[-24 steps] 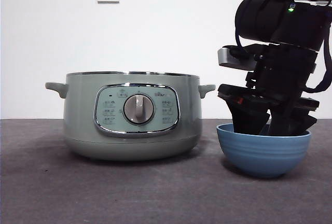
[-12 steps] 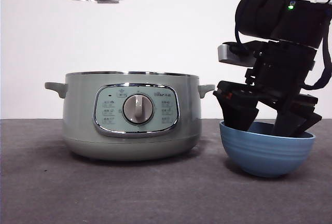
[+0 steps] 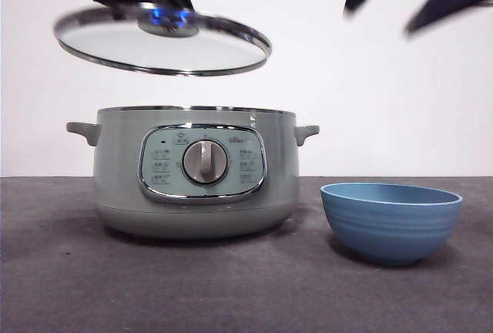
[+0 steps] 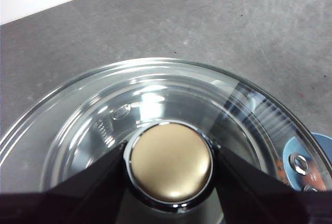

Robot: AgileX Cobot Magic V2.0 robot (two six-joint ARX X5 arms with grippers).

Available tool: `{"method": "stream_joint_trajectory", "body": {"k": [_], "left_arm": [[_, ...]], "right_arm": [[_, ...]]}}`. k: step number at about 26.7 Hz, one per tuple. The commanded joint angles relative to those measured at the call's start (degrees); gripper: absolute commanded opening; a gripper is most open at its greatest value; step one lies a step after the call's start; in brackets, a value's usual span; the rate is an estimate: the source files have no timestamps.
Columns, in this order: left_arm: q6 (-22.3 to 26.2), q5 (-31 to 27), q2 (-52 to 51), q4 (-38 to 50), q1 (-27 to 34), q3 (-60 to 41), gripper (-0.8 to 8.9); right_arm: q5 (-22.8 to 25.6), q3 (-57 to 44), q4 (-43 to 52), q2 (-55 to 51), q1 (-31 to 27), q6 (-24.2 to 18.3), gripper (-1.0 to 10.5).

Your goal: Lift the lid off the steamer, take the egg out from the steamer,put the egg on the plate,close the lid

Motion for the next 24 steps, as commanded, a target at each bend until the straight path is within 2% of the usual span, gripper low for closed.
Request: {"method": "stream_joint_trajectory", "body": {"k": [1, 6, 10, 24], "left_arm": [[0.6, 0.7, 1.2, 4.9, -1.2, 0.9, -0.09], [0.6, 0.0, 5.2, 8.5, -2.7, 0.9, -0.09], [0.6, -1.0, 7.0, 9.3, -2.9, 0.9, -0.09], [0.6, -2.4, 9.4, 9.2, -2.8, 0.9, -0.09]], "right_arm": [[1.2, 1.1, 0.0, -5.6, 0.0, 0.4, 4.5], [1.1, 2.1, -0.1, -15.0, 0.0, 0.9, 4.5], [1.0, 2.1, -0.1, -18.1, 0.0, 1.5, 4.5], [1.0, 2.2, -0.1, -19.8, 0.0, 1.4, 4.5]]}}
